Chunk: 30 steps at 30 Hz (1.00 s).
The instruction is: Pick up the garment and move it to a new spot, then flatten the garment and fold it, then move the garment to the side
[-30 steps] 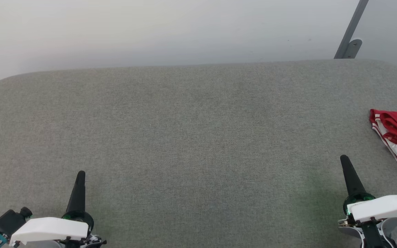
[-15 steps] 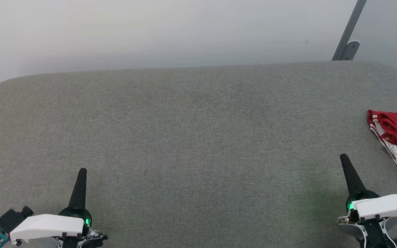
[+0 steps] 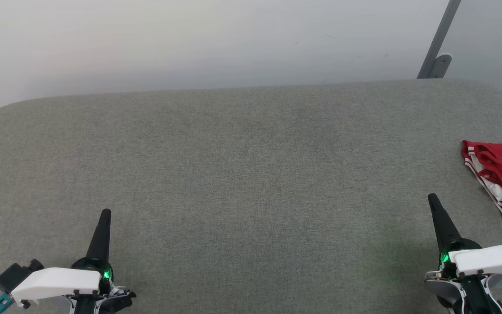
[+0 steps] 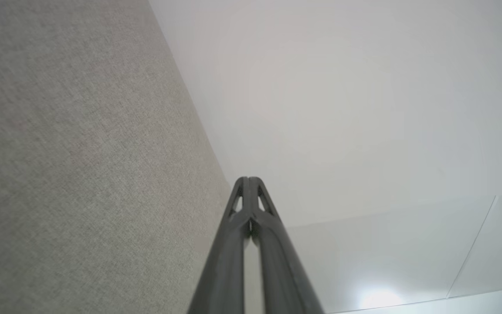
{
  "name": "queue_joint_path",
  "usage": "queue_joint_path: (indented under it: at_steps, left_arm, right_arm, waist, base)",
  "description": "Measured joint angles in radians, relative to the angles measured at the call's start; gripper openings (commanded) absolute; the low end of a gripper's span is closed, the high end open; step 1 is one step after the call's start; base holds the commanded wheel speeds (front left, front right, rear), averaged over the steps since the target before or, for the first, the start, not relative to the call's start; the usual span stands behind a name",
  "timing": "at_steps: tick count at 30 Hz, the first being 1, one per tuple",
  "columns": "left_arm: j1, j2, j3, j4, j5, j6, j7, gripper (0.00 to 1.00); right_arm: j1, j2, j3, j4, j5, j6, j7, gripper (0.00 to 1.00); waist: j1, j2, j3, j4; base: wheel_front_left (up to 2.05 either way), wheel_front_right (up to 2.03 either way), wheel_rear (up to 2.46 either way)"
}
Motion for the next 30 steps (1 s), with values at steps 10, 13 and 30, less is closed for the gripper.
queue_joint_path:
  at_steps: [10, 13, 30]
  left_arm:
    - [-0.016, -0.007, 0.006, 0.007, -0.076, 0.0, 0.025, 0.0]
    - [-0.019, -0.009, 0.008, 0.01, -0.094, 0.0, 0.03, 0.0]
    - [-0.039, -0.021, 0.021, 0.022, -0.198, 0.0, 0.063, 0.0]
  right_arm:
    - [-0.009, 0.007, -0.005, 0.004, 0.07, 0.0, 0.014, 0.0]
    - [-0.009, 0.009, -0.006, 0.005, 0.092, 0.0, 0.018, 0.0]
    - [-0.015, 0.02, -0.014, 0.013, 0.199, 0.0, 0.036, 0.0]
  waist:
    - [0.0, 0.0, -0.006, -0.003]
    - [0.0, 0.0, -0.008, -0.004]
    - [0.0, 0.0, -0.019, -0.01]
  base:
    - [0.0, 0.0, 0.0]
    - [0.0, 0.0, 0.0]
    - [0.0, 0.0, 0.0]
